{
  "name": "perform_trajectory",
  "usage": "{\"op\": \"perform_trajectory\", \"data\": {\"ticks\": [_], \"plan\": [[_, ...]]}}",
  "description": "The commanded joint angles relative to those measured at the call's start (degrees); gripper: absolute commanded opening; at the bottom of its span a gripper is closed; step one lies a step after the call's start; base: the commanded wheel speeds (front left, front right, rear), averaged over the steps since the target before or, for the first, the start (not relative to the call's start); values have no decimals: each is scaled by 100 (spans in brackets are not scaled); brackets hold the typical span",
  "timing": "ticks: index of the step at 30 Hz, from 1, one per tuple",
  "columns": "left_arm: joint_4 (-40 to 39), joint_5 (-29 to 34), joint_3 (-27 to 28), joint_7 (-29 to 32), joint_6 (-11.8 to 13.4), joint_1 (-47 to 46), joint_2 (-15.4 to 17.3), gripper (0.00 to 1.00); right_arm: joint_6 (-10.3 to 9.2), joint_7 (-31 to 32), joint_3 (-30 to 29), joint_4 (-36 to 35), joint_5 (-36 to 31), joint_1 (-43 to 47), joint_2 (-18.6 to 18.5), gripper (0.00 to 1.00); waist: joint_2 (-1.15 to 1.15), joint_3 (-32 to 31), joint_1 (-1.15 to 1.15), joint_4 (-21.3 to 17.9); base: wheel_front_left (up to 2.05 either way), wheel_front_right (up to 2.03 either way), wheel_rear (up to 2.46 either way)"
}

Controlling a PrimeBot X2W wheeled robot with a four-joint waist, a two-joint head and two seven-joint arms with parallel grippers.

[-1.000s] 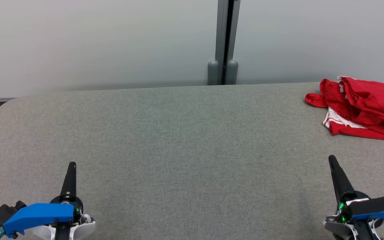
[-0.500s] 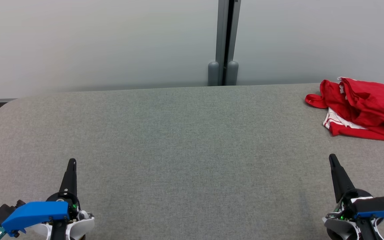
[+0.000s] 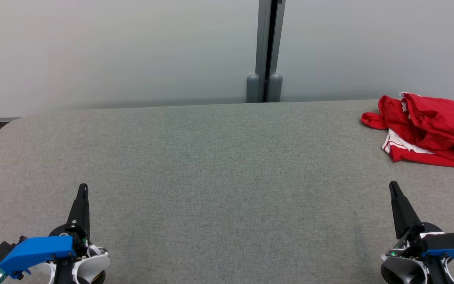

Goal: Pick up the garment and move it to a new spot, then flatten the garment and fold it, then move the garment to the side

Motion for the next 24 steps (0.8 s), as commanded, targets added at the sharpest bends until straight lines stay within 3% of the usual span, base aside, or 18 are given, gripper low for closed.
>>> {"op": "perform_trajectory", "data": {"ticks": [1, 24], "plan": [[3, -86, 14, 36, -43, -61, -10, 0, 2, 23, -15, 17, 115, -69, -32, 0, 0, -2, 0, 1, 0, 0, 0], [11, -259, 41, 75, -57, -80, -23, 0, 2, 38, -17, 48, 292, -93, -32, 0, 0, -11, 0, 5, 0, 0, 0]]}}
